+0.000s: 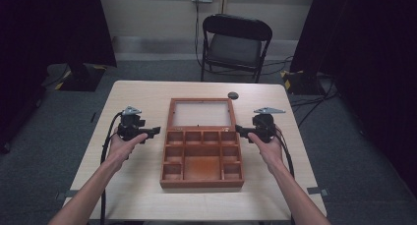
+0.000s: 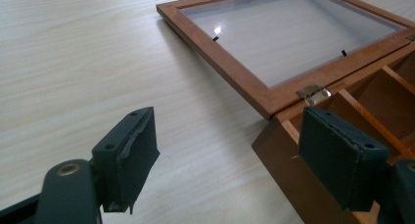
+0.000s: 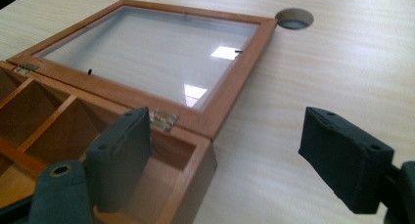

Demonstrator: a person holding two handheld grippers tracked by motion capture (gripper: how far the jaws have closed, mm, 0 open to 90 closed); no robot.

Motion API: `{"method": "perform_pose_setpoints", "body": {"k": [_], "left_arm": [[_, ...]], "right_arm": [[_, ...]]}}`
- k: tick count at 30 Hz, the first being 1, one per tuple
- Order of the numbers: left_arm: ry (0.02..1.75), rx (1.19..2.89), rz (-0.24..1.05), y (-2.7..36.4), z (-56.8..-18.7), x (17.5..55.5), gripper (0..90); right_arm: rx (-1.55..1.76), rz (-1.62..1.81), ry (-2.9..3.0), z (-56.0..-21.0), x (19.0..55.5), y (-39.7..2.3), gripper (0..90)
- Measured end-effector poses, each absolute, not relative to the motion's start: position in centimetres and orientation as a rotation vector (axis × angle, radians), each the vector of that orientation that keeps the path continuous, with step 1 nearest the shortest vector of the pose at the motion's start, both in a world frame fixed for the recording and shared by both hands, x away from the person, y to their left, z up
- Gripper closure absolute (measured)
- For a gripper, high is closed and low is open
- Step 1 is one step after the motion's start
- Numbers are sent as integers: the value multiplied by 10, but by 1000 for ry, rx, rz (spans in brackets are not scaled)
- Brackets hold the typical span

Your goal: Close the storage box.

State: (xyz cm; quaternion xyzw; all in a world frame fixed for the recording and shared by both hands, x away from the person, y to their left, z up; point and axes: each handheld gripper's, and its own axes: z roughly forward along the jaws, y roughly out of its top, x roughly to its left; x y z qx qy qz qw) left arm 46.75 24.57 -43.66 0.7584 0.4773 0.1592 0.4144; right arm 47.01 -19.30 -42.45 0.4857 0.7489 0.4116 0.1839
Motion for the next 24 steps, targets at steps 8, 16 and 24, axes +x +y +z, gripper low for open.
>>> {"method": "perform_pose_setpoints", "body": {"k": [8, 16, 24], "left_arm": [[1189, 1911, 400, 237, -430, 484, 221], [1220, 1899, 347, 224, -442, 498, 227], [1235, 1939, 307, 215, -457, 508, 226]], "right_arm": [[1323, 1168, 2128, -418, 494, -175, 171], [1365, 1155, 2131, -435, 516, -165, 164], [1410, 1117, 2174, -455, 531, -154, 144]]}}
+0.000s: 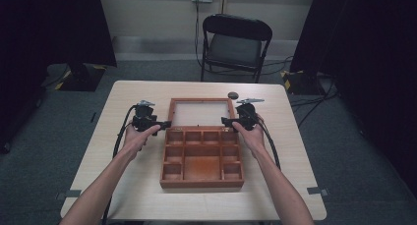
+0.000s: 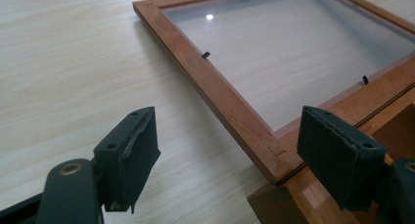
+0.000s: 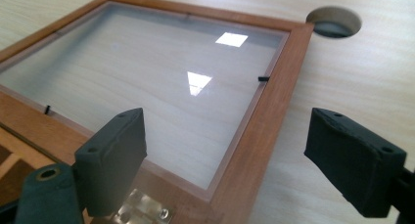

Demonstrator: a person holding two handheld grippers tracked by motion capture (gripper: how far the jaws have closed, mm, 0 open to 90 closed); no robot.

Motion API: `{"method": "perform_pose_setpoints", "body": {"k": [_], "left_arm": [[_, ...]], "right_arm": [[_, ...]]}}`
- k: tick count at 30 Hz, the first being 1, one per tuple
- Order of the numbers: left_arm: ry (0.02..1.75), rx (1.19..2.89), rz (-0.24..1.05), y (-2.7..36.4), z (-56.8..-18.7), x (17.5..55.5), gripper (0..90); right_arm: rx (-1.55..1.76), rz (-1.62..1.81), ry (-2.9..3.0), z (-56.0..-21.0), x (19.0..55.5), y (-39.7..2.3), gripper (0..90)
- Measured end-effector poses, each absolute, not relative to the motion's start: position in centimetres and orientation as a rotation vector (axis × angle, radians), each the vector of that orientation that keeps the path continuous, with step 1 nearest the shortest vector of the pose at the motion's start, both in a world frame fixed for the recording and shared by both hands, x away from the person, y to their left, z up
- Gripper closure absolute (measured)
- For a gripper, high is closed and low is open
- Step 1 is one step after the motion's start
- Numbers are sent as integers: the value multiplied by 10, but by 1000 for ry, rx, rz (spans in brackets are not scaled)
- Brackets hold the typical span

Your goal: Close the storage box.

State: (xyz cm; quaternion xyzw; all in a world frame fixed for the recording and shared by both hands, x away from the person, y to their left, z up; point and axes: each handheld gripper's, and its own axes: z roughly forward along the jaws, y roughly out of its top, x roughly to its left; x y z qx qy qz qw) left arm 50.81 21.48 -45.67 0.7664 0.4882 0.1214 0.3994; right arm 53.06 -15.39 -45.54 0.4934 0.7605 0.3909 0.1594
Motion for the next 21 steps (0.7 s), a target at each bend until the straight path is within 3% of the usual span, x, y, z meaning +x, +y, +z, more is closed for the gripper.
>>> {"method": "perform_pose_setpoints", "body": {"k": [13, 16, 21], "left_arm": [[1244, 1945, 254, 197, -462, 518, 202], [1229, 1945, 243, 193, -464, 519, 179], [1238, 1943, 206, 195, -467, 524, 135]], "right_arm": [[1525, 1132, 2215, -470, 539, -150, 129], [1563, 1145, 2216, -473, 542, -150, 82], [1602, 1196, 2230, -476, 545, -151, 79]]}}
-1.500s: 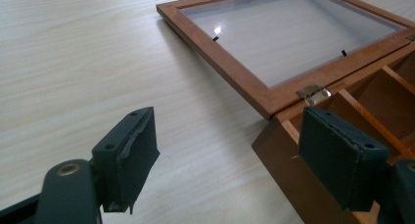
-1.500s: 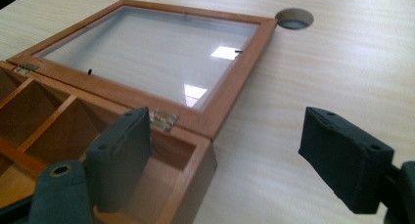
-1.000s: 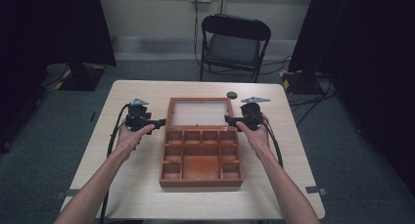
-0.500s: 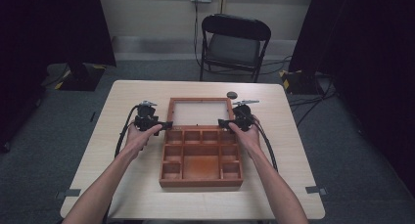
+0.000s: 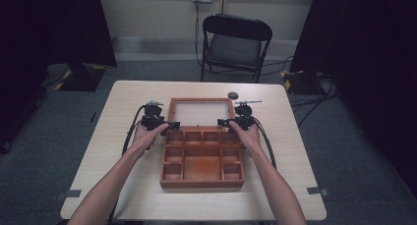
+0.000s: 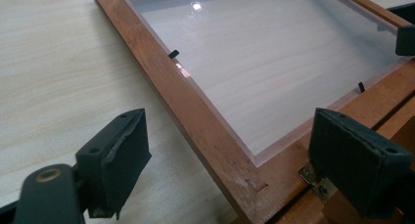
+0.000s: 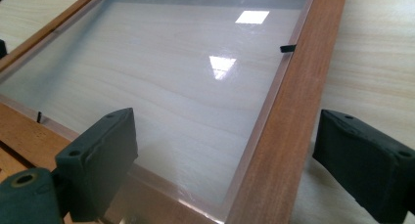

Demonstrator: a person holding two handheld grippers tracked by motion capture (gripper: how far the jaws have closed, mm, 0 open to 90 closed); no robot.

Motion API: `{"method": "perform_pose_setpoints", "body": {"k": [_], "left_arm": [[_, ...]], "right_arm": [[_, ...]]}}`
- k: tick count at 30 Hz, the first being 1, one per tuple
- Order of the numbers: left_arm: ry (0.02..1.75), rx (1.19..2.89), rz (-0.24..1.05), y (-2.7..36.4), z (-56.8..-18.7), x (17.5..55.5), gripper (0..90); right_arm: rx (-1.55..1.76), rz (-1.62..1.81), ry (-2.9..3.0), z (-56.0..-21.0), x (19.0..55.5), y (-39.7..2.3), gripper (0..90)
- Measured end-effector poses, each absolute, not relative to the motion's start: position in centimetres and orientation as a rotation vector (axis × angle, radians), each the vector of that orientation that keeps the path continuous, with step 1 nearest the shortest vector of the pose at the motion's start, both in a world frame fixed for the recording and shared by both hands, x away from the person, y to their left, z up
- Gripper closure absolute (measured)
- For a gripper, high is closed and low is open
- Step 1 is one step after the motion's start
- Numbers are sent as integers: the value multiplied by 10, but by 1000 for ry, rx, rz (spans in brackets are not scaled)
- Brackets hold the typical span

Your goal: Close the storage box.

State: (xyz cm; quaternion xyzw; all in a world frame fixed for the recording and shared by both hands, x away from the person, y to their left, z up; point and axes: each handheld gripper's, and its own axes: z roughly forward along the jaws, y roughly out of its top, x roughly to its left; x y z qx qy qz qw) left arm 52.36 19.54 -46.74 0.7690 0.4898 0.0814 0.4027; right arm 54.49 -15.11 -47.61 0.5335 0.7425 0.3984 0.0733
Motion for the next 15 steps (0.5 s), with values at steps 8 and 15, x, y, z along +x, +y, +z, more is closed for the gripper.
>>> {"method": "perform_pose_setpoints", "body": {"k": [8, 15], "left_arm": [[1274, 1949, 154, 195, -469, 530, 77], [1281, 1937, 127, 195, -472, 533, 55]], "right_arm": [[1634, 1266, 2266, -481, 550, -154, 78], [1675, 1318, 2298, -484, 552, -156, 107]]}}
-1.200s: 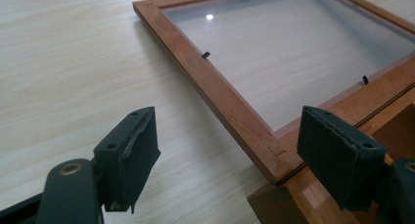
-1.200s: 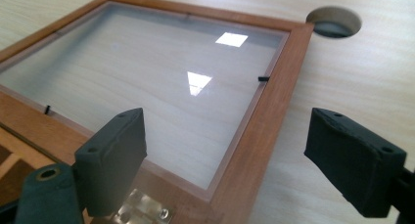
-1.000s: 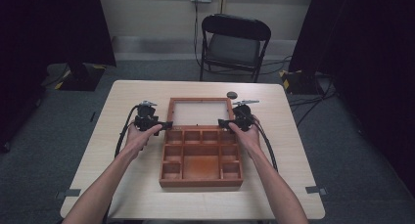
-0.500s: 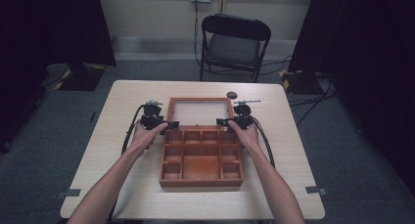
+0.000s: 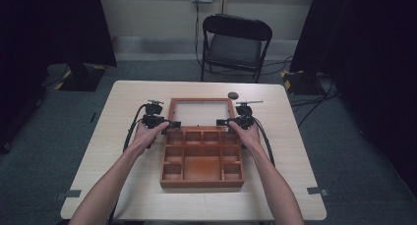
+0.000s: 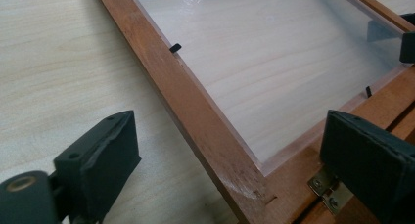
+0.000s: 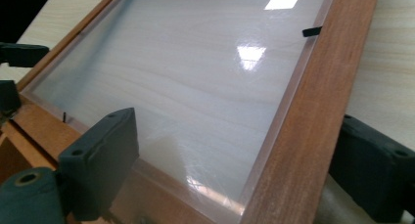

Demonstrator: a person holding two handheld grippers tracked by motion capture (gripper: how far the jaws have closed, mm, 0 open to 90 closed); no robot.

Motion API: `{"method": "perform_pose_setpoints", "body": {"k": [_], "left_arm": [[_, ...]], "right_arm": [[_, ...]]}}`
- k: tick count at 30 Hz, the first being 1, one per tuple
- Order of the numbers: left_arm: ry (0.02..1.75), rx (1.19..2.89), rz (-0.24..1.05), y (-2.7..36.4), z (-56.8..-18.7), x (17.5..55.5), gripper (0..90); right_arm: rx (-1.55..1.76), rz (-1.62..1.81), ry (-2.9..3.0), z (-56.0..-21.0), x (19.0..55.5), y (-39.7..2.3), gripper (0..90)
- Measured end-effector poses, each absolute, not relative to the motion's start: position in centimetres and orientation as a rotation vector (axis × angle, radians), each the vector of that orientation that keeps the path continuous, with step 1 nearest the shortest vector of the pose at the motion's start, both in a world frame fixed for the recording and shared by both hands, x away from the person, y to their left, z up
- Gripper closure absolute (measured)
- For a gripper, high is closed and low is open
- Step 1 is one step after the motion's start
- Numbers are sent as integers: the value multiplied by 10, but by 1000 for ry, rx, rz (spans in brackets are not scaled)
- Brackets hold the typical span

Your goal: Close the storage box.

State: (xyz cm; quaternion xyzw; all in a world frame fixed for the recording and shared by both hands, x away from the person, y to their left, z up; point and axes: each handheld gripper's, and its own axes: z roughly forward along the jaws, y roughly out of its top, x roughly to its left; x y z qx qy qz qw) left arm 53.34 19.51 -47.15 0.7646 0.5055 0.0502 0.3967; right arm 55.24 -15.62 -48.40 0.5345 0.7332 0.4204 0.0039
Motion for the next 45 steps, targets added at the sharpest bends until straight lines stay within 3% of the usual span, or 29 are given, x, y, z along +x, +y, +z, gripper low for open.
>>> {"method": "perform_pose_setpoints", "body": {"k": [13, 18, 26, 34, 39, 45], "left_arm": [[1296, 1897, 34, 199, -478, 538, 39], [1244, 1897, 22, 197, -476, 537, 148], [1252, 1876, 3, 195, -478, 539, 139], [1243, 1902, 18, 192, -474, 539, 133], [1224, 1883, -16, 188, -473, 540, 182], [1204, 1910, 46, 184, -466, 538, 198]], "right_arm": [[1674, 1362, 2280, -486, 552, -159, 139], [1662, 1376, 2269, -487, 551, -160, 139], [1632, 1391, 2246, -485, 548, -160, 151], [1638, 1407, 2218, -483, 546, -163, 204], [1608, 1428, 2171, -476, 544, -166, 290], [1581, 1419, 2153, -466, 542, -166, 326]]}}
